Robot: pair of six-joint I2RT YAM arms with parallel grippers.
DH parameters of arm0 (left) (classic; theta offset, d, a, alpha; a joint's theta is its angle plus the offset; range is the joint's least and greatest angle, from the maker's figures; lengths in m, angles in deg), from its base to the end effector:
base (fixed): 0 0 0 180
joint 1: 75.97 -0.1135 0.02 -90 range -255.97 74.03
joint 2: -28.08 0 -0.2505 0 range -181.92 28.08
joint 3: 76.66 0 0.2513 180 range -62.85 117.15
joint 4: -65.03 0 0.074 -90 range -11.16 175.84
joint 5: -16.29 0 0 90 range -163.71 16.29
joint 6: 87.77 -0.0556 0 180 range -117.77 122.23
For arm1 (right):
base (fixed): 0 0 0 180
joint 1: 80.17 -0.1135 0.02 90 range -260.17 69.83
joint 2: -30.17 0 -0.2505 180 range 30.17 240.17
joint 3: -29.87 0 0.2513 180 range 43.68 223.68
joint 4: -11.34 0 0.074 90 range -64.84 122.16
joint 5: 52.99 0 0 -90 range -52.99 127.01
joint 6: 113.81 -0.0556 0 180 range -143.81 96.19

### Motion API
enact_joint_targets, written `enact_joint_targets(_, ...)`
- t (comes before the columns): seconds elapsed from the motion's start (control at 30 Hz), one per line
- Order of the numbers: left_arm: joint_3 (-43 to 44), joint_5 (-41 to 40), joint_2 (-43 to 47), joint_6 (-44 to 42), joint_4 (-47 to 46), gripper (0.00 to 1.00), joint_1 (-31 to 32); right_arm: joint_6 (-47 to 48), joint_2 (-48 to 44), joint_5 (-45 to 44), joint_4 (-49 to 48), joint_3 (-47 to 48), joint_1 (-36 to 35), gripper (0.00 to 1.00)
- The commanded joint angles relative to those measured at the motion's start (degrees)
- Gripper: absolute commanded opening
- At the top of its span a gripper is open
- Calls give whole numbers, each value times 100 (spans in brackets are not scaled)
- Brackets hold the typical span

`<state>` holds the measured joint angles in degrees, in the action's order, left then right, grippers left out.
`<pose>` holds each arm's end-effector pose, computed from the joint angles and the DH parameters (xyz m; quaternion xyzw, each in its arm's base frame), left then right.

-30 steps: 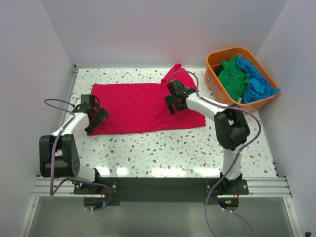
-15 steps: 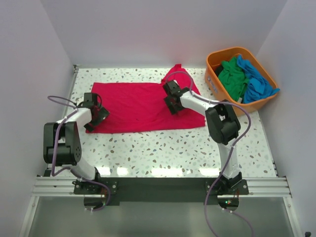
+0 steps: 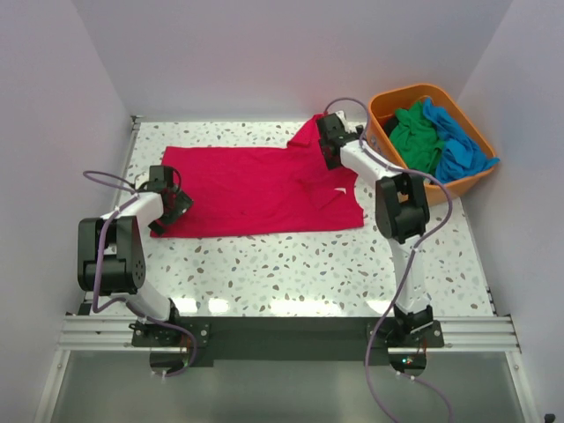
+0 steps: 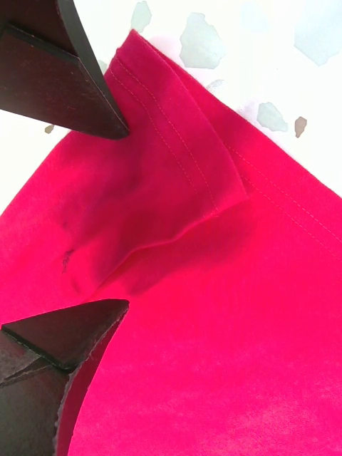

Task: Fold and stack the t-shirts
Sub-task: Fold the tshirt

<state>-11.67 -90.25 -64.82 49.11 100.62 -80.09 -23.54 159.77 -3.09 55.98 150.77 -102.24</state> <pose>0.3096 0.0382 0.1321 -0.4444 0.8552 0.0477 0.2622 0.4746 0.1538 0.1750 -0.0670 0.8957 -0.2637 0.3516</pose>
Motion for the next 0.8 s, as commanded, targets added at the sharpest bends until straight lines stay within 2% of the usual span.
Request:
enact_joint_targets(0.0,-82,106,-44,-64,90,100,-115,26,-803,710,11,-309,-219,99)
enact_joint_targets(0.03,-99,141,-18,-73,63,100,-115,17,-1275,1105,2,-546,-272,99)
enact_joint_targets(0.07,-82,177,-9,-99,54,100,-115,17,-1488,1962,-41,-1062,-333,99)
enact_joint_targets(0.13,-82,203,18,-125,63,100,-115,-255,-2041,3106,-199,-1801,-412,98)
enact_joint_targets(0.23,-90,177,35,-143,98,100,-115,-282,-2412,3806,-384,-2497,-553,96)
enact_joint_targets(0.4,-134,186,79,-152,54,100,-124,-115,-2037,3633,-149,-2501,-747,89)
enact_joint_targets(0.5,-134,168,71,-161,46,100,-124,-115,-1711,3675,-86,-2324,-755,79)
enact_joint_targets(0.53,-134,159,53,-161,54,100,-115,-115,-1649,3676,-86,-2298,-764,73)
enact_joint_targets(0.7,-143,115,18,-170,72,100,-115,-159,-1307,3395,-25,-2149,-747,59)
enact_joint_targets(0.73,-143,115,18,-178,81,100,-115,-168,-1262,3334,2,-2079,-755,52)
enact_joint_targets(0.77,-134,98,18,-170,72,100,-115,-203,-1227,3272,28,-2061,-747,49)
